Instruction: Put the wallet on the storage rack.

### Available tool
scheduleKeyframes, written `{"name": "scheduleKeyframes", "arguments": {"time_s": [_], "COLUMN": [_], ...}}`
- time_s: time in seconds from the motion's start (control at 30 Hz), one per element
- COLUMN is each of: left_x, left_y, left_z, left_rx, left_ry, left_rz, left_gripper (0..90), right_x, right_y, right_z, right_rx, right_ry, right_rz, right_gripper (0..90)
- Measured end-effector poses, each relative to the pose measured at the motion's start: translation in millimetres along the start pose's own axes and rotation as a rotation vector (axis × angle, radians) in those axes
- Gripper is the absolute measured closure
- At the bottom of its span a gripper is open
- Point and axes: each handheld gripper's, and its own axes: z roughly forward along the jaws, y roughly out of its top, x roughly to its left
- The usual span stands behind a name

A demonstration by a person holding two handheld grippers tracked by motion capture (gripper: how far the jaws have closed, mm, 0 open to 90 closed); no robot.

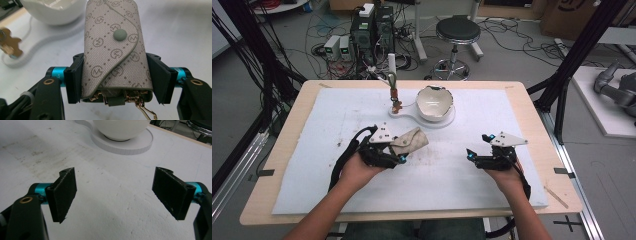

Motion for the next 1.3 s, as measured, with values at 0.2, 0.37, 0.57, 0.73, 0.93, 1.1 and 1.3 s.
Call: {"name": "scheduleKeyframes", "arguments": {"time_s": [0.2, 0.37, 0.57, 0.73, 0.93, 1.1, 1.3], "left_x": [13.2, 26.2, 40.5, 48.6, 59.3, 67.6, 76.6], "left_y": [24.5, 41.3, 56.1, 68.3, 85.9, 95.3, 99.5], "left_z": [4.0, 13.2, 20.4, 28.2, 45.5, 62.2, 83.3], "left_rx": [-0.001, 0.007, 0.013, 0.030, 0.056, 0.074, 0.127], "left_ry": [0.026, 0.061, 0.077, 0.087, 0.095, 0.091, 0.065], "left_rz": [0.032, 0.042, 0.030, 0.033, 0.045, 0.040, 0.047], "left_gripper": [36.5, 36.5, 36.5, 36.4, 36.3, 36.3, 36.2], "right_x": [-1.6, -1.0, -0.6, -0.5, 0.1, -0.6, -0.7], "right_y": [-0.2, 0.3, 0.2, 0.3, 0.6, 0.5, 0.4], "right_z": [-0.8, 0.3, -1.0, 0.6, 2.6, 3.2, 4.5], "right_rx": [-0.009, -0.009, -0.011, 0.001, -0.002, 0.001, 0.004], "right_ry": [0.000, 0.003, 0.000, 0.003, 0.005, 0.005, 0.008], "right_rz": [0.014, 0.009, 0.011, 0.005, 0.008, 0.009, 0.007], "right_gripper": [20.3, 20.2, 20.2, 20.3, 20.3, 20.2, 20.2]}}
